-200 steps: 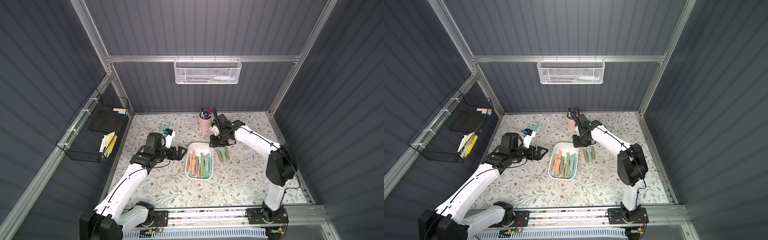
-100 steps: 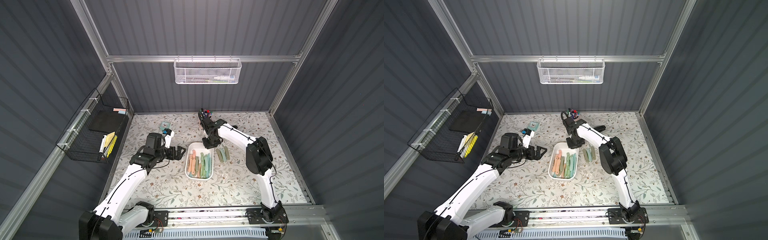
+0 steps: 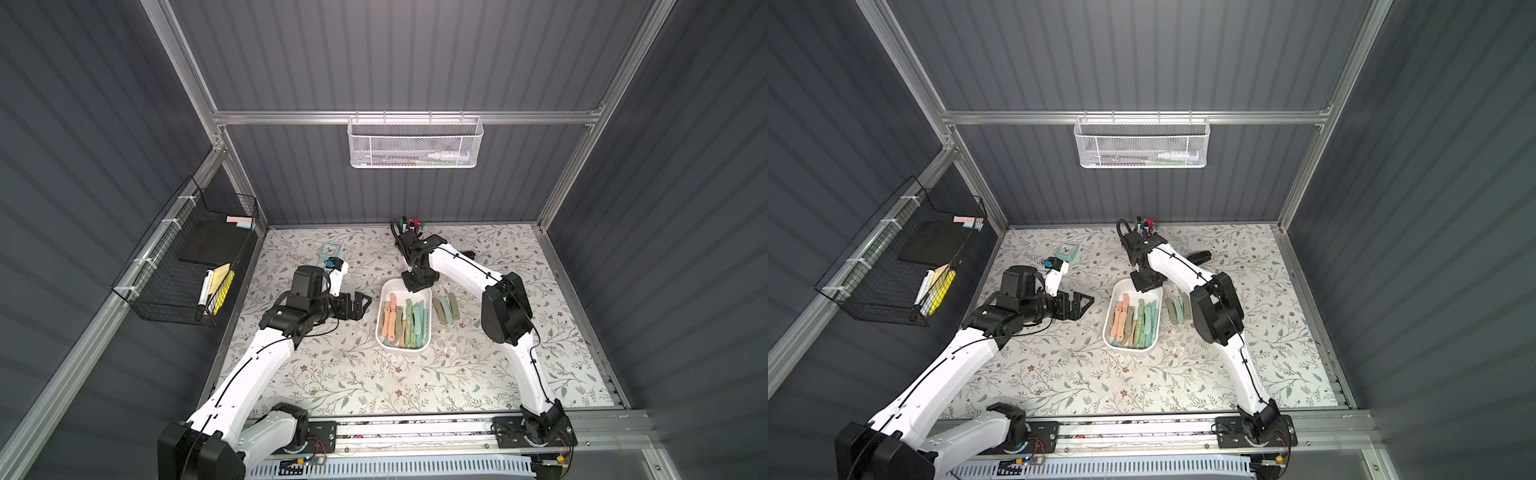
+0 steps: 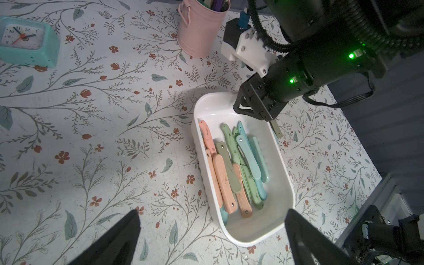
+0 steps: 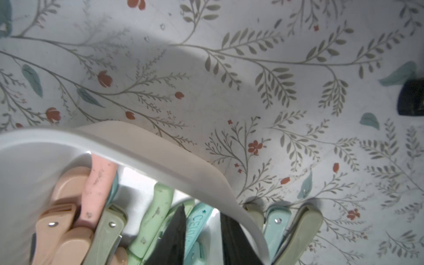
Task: Take the fruit knife out of the storage box
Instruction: Move the storage box to the center of the board, then pick up the fruit knife from the storage box.
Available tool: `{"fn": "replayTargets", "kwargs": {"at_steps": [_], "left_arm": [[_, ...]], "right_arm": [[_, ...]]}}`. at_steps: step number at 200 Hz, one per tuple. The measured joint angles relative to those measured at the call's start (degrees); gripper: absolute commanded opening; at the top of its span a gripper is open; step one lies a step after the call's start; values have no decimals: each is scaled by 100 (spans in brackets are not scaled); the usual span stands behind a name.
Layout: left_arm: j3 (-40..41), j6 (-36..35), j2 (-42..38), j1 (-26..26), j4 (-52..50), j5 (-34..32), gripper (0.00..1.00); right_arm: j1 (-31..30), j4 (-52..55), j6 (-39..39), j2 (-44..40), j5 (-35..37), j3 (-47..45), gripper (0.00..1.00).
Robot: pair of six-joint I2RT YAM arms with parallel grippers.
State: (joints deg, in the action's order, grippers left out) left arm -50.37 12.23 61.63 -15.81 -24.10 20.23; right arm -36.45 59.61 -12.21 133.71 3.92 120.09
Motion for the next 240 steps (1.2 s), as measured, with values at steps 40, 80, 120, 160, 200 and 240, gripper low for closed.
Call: {"fn": "replayTargets", "kwargs": {"at_steps": [40, 80, 120, 160, 200, 240], "left_arm": [[0, 0, 0, 0, 0, -42, 100], [0, 2, 0, 0, 0, -70, 99], [0, 2, 0, 0, 0, -105, 99], [0, 0, 0, 0, 0, -101, 99], [0, 2, 0, 0, 0, -98, 100], [0, 0, 0, 0, 0, -98, 99]], "right_arm": [[-133, -131, 74, 55, -623, 101, 31], [-540, -343, 94, 52, -1158, 7, 34], [-774, -326, -238, -35, -1252, -396, 39], [-798, -413, -855, -688, -1268, -1318, 41], [-907, -584, -1154, -811, -1427, -1552, 42], [-931, -592, -1322, -675, -1370, -1543, 42]]}}
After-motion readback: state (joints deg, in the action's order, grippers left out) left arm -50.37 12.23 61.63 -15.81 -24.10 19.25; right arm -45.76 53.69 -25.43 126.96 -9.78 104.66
